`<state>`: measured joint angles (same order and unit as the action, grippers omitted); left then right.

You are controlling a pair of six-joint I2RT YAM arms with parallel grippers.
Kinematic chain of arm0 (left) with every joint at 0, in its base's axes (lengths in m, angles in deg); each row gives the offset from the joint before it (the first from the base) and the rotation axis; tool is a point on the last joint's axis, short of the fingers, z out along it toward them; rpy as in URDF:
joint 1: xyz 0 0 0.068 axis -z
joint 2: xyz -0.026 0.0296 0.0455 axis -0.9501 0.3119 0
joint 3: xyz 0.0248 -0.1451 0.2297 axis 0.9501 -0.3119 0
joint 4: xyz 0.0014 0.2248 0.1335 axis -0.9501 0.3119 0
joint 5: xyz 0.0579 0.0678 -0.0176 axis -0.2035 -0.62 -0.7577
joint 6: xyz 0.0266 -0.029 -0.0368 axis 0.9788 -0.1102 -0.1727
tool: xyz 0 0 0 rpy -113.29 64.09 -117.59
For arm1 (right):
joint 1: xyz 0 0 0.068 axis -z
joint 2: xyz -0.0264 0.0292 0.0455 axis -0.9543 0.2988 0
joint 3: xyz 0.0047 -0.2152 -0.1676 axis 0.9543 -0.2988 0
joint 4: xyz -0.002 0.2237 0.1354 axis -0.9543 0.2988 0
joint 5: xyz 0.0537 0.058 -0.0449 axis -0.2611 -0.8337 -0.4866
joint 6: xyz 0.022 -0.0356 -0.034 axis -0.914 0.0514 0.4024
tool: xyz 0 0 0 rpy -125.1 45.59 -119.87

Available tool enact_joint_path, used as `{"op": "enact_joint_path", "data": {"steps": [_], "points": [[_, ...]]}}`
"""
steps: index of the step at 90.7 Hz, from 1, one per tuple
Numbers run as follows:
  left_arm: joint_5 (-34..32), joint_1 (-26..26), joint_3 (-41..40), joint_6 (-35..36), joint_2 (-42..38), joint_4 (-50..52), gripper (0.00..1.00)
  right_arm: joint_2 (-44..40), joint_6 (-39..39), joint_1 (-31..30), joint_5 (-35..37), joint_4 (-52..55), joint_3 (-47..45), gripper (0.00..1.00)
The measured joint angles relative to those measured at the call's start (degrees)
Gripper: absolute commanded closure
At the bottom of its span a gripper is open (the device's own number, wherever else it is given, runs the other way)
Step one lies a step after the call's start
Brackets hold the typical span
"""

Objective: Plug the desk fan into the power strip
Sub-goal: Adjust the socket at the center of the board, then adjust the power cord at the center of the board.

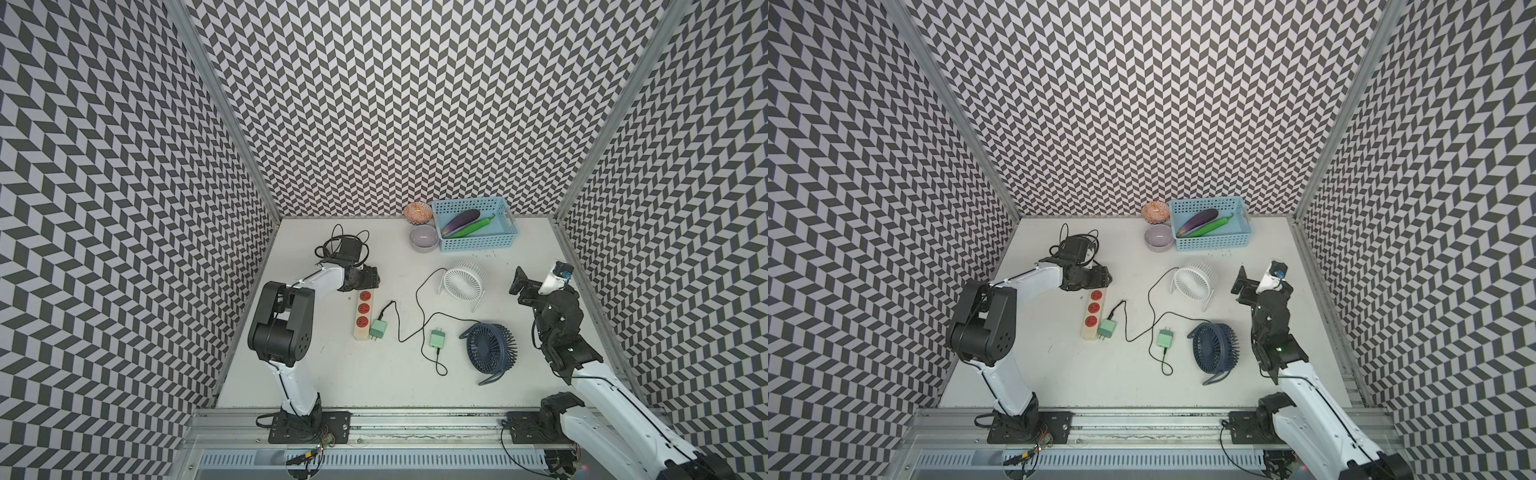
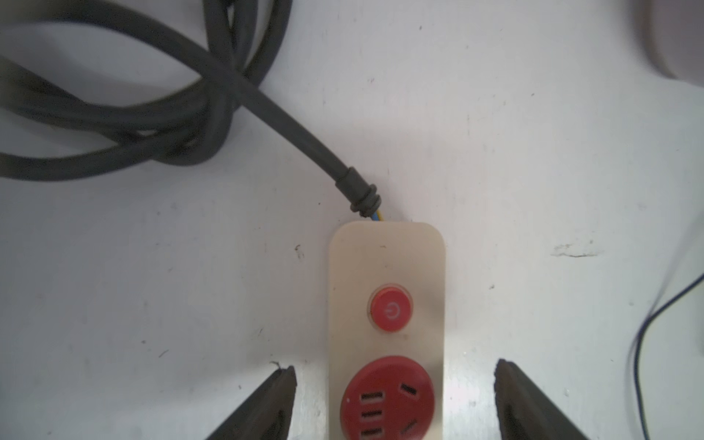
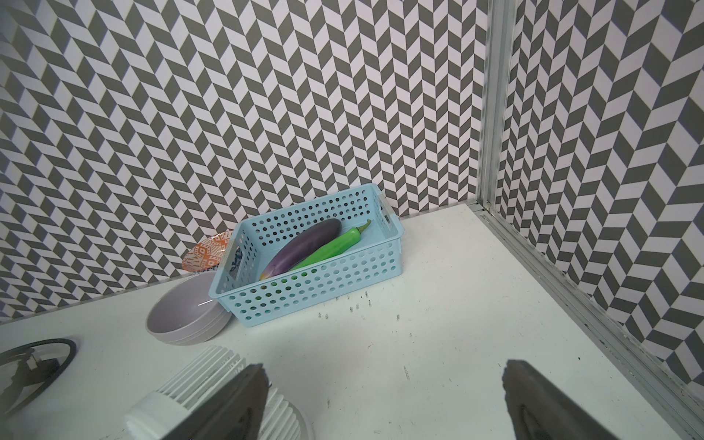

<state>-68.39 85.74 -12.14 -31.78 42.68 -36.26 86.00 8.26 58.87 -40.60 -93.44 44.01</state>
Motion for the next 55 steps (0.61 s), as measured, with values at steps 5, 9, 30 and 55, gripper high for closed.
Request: {"op": "enact_joint_path", "data": {"steps": [5,9,30,55], "points": [[-0.24,0.00,-0.61,0.31,-2.16,-0.04,0.11,0.00,0.02,-0.13,-0.52,-0.15,0.00,0.00],[-0.50,0.00,-1.14,0.66,-3.85,-0.22,0.10,0.00,0.13,-0.37,-0.92,-0.46,0.00,0.00],[-1.90,0.00,-2.95,4.35,-10.56,-1.20,0.00,0.00,2.10,-2.12,-4.61,-2.51,0.00,0.00],[-3.02,-0.02,-7.17,11.37,-18.43,-2.93,0.00,0.00,5.79,-4.66,-11.26,-4.42,0.00,0.00]]}}
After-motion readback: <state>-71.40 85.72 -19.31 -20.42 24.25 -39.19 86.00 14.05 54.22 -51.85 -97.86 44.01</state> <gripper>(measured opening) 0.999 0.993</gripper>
